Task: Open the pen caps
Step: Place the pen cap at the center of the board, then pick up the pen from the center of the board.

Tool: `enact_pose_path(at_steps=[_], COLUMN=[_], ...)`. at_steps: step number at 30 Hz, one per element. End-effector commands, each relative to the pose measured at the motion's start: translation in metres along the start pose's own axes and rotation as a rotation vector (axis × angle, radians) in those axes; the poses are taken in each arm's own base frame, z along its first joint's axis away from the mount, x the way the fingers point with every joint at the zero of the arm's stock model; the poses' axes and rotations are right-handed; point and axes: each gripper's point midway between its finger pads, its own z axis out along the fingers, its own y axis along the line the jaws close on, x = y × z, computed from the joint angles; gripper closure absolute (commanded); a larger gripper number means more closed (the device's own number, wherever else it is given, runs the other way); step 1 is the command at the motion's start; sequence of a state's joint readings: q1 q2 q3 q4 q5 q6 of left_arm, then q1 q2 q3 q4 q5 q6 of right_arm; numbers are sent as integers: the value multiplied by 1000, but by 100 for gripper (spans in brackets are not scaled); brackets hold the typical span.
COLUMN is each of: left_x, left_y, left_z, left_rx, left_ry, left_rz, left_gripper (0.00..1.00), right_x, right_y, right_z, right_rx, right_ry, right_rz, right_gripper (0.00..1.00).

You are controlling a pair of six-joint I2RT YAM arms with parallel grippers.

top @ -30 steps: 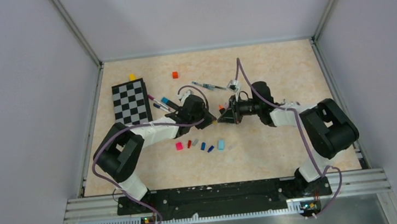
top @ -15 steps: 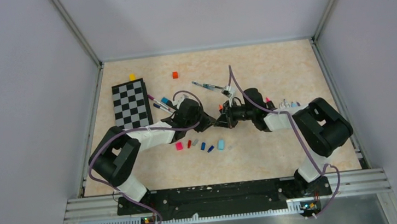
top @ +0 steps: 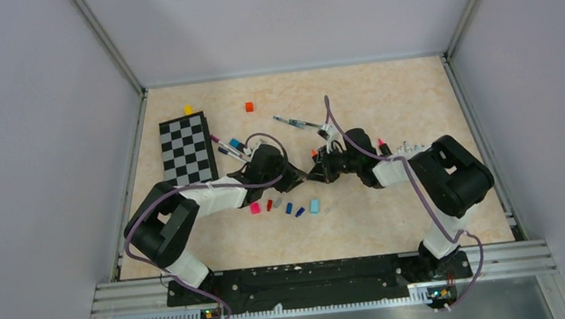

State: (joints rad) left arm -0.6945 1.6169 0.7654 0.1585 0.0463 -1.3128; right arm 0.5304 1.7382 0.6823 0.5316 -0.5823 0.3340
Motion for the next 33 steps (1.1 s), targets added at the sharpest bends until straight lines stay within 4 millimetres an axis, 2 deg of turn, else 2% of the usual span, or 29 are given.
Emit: enact_pose_path(at_steps=[1, 5, 8, 12, 14, 17, 19, 20, 23, 25, 27, 33], left_x=[1, -3, -13, -31, -41, -63, -72, -72, -78, -84, -91, -105], left_y=[-16, -17, -27, -38, -43, -44, -48, -51, -53, -53, -53, -56], left_z=[-10, -13, -22, -42, -57, -82, -99, -108, -126, -132, -134, -133], left_rx=[72, 82, 111, 154, 175, 189, 242, 289, 375, 380, 358, 325], left_ry=[17, 9, -27, -115, -169, -282, -331, -332, -339, -339, -337, -341], left_rz=[-10, 16, 100, 303, 412, 541, 603, 625, 661, 684, 702, 765], left_gripper=[68, 67, 67, 65, 59, 33, 15, 4, 1, 1, 1, 1], right_x=[-20, -26, -40, -65, -80, -94, -101, -105, -104, -113, -118, -146], right_y=[14, 20, 26, 32, 26, 7, -7, -13, -37, -59, -81, -114], right_z=[7, 6, 0, -22, -38, -61, -65, -64, -56, -48, -41, -24], right_rx=[-54, -79, -90, -122, -129, -109, -92, -93, -78, -13, 54, 156], right_ry=[-46, -34, -33, -9, 28, 102, 133, 159, 313, 373, 413, 404], right_rz=[-48, -88, -169, -341, -466, -554, -577, -594, -580, -566, -586, -649], right_gripper=[99, 96, 92, 85, 80, 65, 47, 43, 39, 36, 32, 32])
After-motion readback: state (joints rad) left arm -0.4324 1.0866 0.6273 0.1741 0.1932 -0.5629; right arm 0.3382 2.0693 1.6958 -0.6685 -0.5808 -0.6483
